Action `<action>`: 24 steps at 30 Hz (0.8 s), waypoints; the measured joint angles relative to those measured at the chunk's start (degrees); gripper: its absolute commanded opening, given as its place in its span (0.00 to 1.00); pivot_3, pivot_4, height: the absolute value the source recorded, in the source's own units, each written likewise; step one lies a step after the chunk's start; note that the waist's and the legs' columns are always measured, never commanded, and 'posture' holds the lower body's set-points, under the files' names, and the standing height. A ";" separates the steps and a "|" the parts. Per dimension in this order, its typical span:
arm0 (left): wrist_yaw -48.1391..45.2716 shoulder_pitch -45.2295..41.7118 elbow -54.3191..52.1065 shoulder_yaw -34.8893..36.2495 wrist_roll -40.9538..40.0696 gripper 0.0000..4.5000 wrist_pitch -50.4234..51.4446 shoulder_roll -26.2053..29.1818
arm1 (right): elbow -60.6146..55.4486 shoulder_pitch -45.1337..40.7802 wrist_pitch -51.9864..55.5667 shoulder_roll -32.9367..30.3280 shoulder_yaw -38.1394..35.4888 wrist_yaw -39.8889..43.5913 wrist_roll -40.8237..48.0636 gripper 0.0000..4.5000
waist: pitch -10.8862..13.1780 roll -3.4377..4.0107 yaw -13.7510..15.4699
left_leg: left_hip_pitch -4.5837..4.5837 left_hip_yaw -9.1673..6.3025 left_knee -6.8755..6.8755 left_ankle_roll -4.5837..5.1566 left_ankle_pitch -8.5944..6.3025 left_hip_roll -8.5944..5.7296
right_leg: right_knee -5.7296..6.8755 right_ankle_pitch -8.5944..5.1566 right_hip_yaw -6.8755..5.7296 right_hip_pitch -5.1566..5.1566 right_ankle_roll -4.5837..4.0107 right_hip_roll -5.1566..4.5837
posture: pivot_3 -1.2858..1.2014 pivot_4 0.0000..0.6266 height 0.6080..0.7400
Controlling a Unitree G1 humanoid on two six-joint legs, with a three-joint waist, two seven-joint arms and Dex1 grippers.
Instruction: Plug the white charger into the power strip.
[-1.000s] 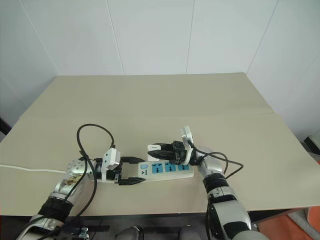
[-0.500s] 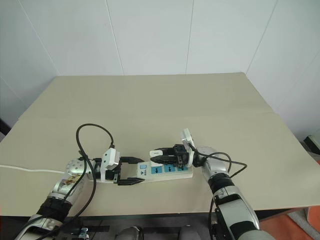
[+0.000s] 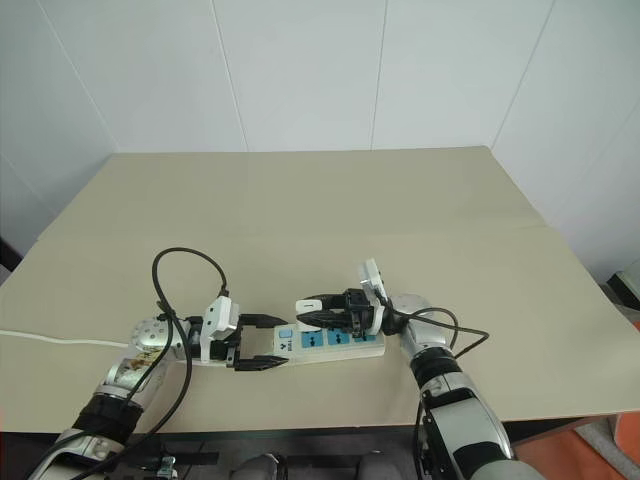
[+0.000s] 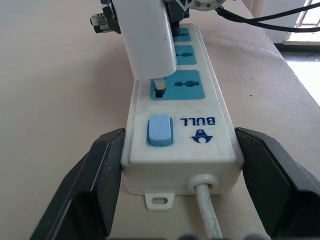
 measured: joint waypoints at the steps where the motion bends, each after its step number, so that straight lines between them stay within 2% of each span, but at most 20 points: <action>1: -0.01 0.00 0.04 0.00 0.00 0.71 -0.01 0.00 | -0.07 0.12 -0.06 -0.17 -0.02 0.00 0.03 0.25 | 0.00 0.00 0.00 | 0.02 0.00 -0.01 0.00 0.00 0.00 | -0.01 0.00 0.00 0.02 0.00 0.00 | 0.52 0.24 1.00; 8: -0.09 0.00 0.46 -0.11 0.01 0.71 -0.01 0.00 | -1.63 1.63 -1.54 -0.37 0.43 0.00 -0.06 0.25 | 0.00 -0.01 0.02 | 0.44 0.00 -0.23 -0.01 -0.01 0.01 | -0.08 -0.09 -0.01 0.37 -0.09 0.00 | 0.52 0.24 1.00; 24: -0.18 0.10 0.67 -0.01 0.00 0.71 0.08 0.24 | 0.14 1.26 -5.10 3.27 -1.67 0.00 -3.53 0.25 | -0.13 -0.21 -0.03 | 0.58 -0.02 -0.33 -0.02 -0.01 0.09 | -0.05 -0.16 -0.02 0.43 -0.11 0.09 | 0.52 0.24 1.00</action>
